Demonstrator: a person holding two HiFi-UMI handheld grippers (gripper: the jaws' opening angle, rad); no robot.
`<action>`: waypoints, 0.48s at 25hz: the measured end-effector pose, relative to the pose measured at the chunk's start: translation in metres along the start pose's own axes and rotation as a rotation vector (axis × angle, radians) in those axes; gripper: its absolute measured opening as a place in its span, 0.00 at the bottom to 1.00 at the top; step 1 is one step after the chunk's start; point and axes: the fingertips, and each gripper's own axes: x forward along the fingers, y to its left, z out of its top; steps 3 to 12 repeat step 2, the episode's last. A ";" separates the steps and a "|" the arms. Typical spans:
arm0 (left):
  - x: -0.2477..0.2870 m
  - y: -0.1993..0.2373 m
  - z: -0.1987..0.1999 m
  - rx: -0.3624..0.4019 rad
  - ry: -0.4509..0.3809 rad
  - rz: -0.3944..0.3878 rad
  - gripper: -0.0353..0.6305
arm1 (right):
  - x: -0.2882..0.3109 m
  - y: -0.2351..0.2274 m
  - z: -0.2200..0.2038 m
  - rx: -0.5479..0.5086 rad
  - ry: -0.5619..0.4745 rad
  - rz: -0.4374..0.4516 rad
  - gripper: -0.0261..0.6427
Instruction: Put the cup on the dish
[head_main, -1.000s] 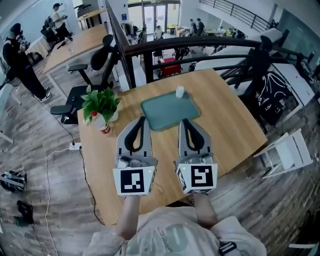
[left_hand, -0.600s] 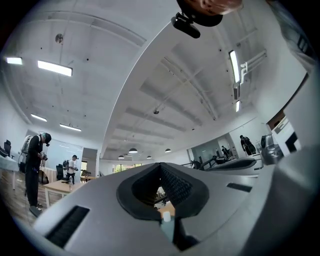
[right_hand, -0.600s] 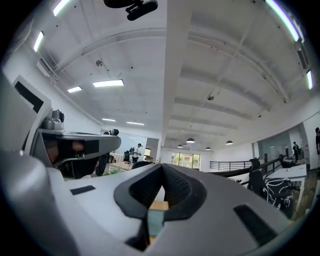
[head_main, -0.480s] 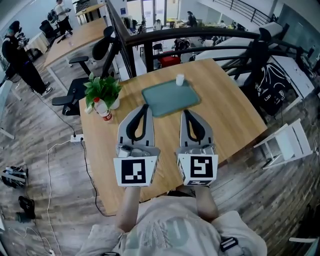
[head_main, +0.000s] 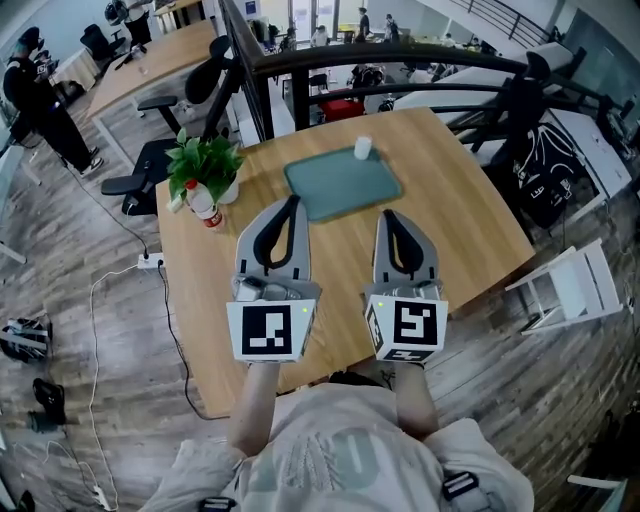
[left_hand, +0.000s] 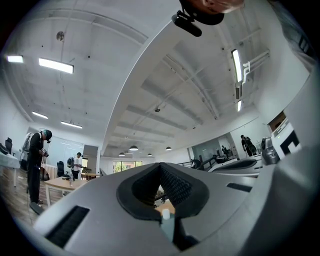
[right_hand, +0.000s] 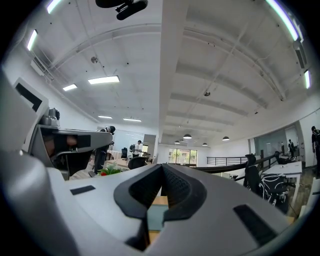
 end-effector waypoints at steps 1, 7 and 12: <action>0.002 0.001 -0.001 -0.002 0.005 -0.003 0.06 | 0.002 0.000 -0.002 0.002 0.004 -0.001 0.07; 0.004 0.001 -0.003 -0.003 0.010 -0.006 0.06 | 0.004 -0.001 -0.003 0.004 0.008 -0.002 0.07; 0.004 0.001 -0.003 -0.003 0.010 -0.006 0.06 | 0.004 -0.001 -0.003 0.004 0.008 -0.002 0.07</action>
